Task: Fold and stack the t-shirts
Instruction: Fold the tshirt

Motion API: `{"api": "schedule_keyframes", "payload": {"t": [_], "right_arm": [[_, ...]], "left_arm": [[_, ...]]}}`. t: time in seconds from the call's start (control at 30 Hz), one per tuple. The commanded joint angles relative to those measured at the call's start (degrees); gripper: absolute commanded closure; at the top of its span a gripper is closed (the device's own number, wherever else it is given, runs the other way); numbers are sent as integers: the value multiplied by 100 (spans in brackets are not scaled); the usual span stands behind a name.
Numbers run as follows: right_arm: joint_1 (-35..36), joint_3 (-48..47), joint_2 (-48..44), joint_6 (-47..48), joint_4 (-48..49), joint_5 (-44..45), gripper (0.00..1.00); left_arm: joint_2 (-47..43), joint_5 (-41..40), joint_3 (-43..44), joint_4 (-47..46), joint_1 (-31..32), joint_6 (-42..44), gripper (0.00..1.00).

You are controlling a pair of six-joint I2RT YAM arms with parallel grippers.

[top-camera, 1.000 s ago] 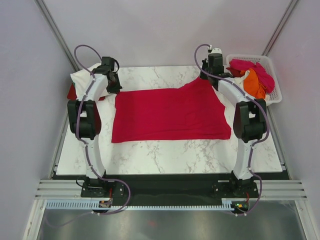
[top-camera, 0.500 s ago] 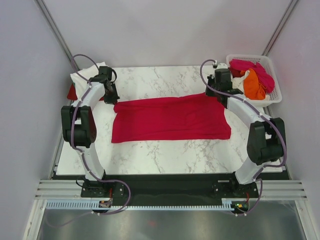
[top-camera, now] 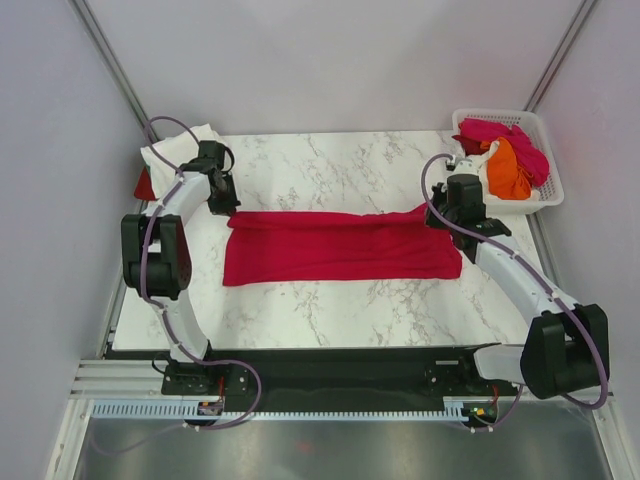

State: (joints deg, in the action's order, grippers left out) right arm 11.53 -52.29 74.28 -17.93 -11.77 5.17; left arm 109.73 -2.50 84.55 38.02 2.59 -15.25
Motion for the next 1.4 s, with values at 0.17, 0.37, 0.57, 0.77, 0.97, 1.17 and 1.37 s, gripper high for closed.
{"api": "schedule_keyframes", "payload": {"t": [0.17,0.37,0.57,0.77,0.97,1.17,1.37], "right_arm": [[16,553,-660,-360,-492,502,100],[25,790,-1056,-491,-852,950,100],[25,993,-1320,-852,-1275,1556,98],[25,861,-1039,-958,-1565,1698,2],[33,1071,-1416,-1107,-1373,1005,3],[51,1160,-1207,-1160,-907,136,6],[200,792,-250,-1134,-326,-508,12]], "left_arm": [[-786,197,-395,-488,-13,452,98],[-953,224,-659,-550,22,505,97],[-1454,-581,-1300,-480,-39,251,27],[-2113,-1017,-1100,-181,-250,-225,16],[-2281,-367,-914,-365,73,-102,27],[-1492,-250,-888,-418,611,-171,22],[-814,-145,-888,-418,611,-435,26]]}}
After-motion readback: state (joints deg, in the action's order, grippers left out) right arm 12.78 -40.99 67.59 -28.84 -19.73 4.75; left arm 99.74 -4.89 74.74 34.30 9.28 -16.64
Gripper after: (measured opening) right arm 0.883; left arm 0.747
